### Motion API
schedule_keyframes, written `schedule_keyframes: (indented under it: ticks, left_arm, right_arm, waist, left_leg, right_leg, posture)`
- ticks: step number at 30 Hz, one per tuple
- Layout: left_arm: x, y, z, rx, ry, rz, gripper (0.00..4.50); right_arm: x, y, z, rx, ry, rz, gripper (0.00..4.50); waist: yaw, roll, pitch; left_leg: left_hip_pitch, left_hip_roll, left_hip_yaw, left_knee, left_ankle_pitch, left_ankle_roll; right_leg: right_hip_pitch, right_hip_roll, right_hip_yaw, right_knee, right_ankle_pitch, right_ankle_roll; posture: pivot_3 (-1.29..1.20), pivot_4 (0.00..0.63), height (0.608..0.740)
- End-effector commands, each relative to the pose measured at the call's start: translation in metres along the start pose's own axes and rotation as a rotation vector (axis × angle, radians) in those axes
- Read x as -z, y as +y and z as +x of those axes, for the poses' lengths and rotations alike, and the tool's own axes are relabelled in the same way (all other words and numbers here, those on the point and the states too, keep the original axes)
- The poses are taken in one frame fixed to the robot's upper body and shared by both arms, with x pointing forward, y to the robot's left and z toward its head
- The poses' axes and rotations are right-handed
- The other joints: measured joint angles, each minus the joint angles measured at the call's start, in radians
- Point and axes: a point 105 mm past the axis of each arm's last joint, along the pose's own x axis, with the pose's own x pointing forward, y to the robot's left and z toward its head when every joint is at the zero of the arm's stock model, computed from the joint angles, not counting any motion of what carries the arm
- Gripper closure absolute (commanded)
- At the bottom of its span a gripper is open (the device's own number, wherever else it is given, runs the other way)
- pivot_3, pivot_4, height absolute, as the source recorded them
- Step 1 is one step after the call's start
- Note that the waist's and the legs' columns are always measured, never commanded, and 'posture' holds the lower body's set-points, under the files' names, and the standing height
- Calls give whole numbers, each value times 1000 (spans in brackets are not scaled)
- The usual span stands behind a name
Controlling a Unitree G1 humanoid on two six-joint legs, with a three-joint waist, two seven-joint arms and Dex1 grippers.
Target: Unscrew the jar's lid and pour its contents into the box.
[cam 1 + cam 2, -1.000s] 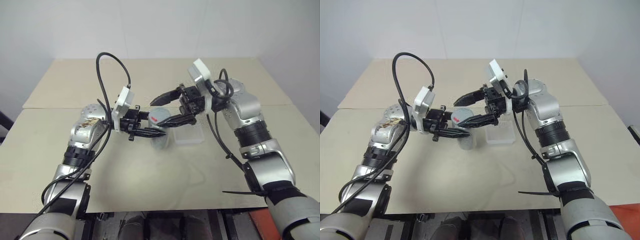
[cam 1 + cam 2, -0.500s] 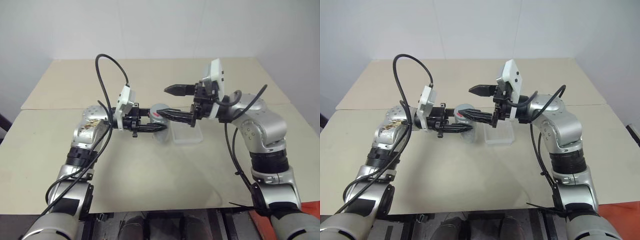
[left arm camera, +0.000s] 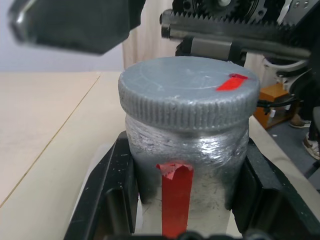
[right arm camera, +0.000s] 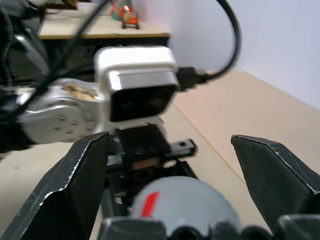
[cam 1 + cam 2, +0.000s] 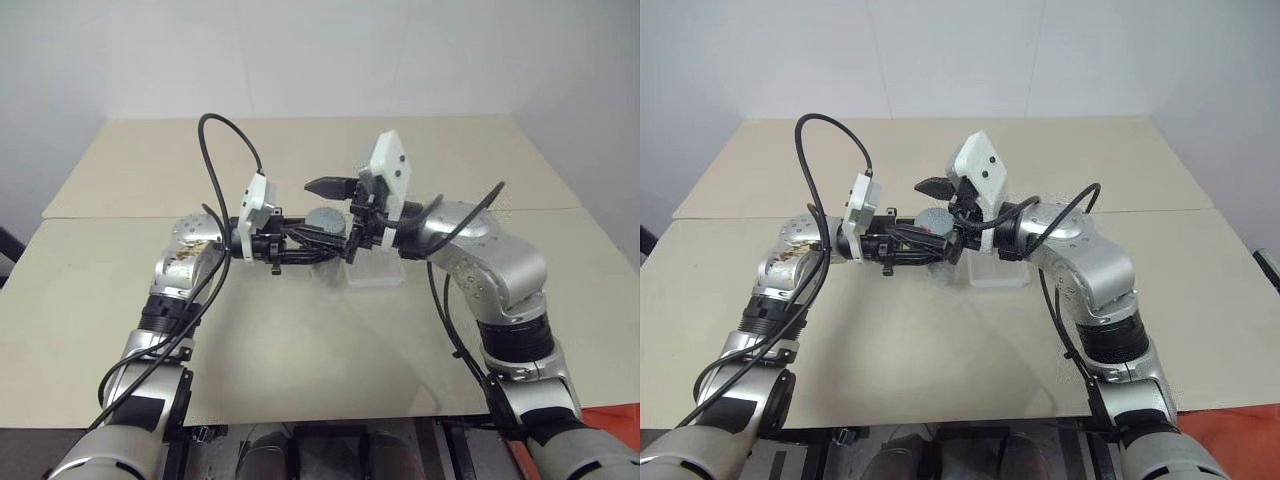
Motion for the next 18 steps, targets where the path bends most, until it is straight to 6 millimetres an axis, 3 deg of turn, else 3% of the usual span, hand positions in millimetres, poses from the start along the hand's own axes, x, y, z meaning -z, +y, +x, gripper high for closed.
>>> schedule_keyframes:
  ticks: [1, 8, 18]
  left_arm:
    - [-14, 2, 1, 2, -18, 64, 2489]
    - [-16, 3, -2, -11, -20, 69, 2489]
    - [-16, -3, -12, -9, -2, 70, 2489]
  right_arm:
    - [-9, -4, 1, 34, -5, -50, 24]
    - [-1, -11, -4, 73, 34, -56, 24]
    - [12, -36, -39, 188, 101, -44, 24]
  waist:
    - [-1, 0, 0]
    - [-2, 0, 0]
    - [-2, 0, 0]
  left_leg:
    - [0, 0, 0, 0, 0, 0]
    - [0, 0, 0, 0, 0, 0]
    - [0, 0, 0, -1, 0, 0]
  right_leg:
    - [0, 0, 0, 0, 0, 0]
    - [0, 0, 0, 0, 0, 0]
    - [0, 0, 0, -1, 0, 0]
  posture:
    - [0, 150, 740]
    - [0, 150, 740]
    - [0, 150, 740]
